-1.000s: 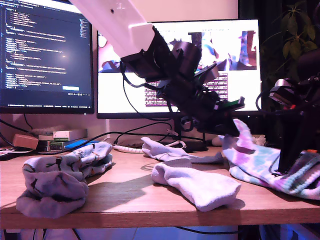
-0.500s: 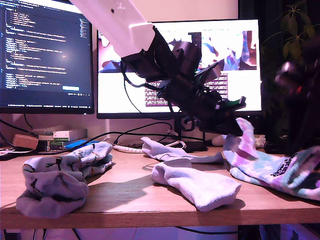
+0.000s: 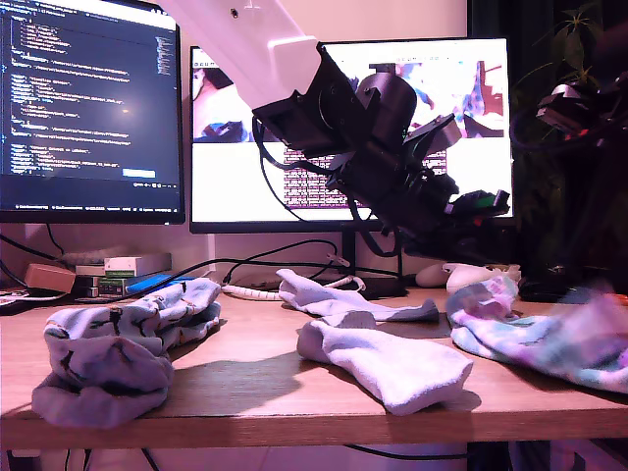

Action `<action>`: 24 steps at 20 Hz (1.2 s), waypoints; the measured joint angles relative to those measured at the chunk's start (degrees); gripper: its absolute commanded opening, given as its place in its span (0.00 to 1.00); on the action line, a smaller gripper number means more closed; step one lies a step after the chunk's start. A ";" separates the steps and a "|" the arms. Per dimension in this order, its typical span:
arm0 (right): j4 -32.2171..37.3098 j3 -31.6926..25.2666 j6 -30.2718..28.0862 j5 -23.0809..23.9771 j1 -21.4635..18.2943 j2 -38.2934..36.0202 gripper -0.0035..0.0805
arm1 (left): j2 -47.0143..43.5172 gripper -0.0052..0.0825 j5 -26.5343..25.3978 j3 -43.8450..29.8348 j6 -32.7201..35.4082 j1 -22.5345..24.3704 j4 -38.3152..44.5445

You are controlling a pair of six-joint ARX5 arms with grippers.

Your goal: Pair up the socks based on colour and pattern, by placing them on top of one another

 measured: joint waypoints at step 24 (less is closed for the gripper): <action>4.57 0.00 -3.67 0.83 3.17 -3.48 0.43 | -6.54 0.45 -0.22 2.67 -3.54 20.24 -23.12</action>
